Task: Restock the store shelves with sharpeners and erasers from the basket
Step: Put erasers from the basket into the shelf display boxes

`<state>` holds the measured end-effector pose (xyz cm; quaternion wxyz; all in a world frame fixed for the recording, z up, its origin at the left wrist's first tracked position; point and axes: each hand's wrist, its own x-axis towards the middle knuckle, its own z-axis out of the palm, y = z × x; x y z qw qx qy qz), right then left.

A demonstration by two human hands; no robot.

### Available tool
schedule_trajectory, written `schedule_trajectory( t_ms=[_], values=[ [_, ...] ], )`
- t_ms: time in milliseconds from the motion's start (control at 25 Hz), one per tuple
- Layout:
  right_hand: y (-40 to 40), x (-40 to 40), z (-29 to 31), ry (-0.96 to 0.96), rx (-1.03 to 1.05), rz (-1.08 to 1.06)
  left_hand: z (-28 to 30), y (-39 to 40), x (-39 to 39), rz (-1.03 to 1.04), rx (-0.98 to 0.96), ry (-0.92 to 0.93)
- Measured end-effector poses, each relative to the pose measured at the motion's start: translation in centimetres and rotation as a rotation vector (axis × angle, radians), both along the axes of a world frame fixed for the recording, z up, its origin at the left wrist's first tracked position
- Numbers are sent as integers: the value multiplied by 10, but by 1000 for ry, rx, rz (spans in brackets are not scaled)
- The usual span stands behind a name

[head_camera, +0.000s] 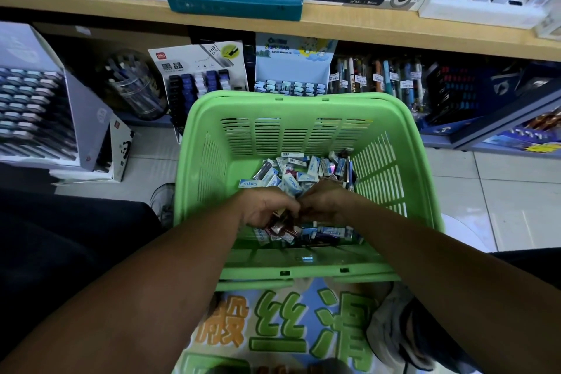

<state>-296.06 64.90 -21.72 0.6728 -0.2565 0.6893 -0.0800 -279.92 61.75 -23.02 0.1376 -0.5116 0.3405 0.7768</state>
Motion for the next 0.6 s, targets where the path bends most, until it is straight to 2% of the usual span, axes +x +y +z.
schedule_trajectory(
  t_ms=[120,160,280,320,440,600],
  values=[
    [-1,-3,0,-216,40,-104,-7,0,0,-29,-106,-82],
    [-1,-5,0,-223,32,-36,-8,0,1,-46,-133,-94],
    [3,-5,-7,220,-109,701,-6,-5,9,-92,-217,-148],
    [6,-1,-10,300,-148,876,-5,-7,12,-100,-248,-174],
    [11,10,-21,355,-343,1141,-1,-10,17,-199,-384,-276],
    [7,24,-22,451,-400,1317,-2,-8,19,-320,-434,-348]
  ],
)
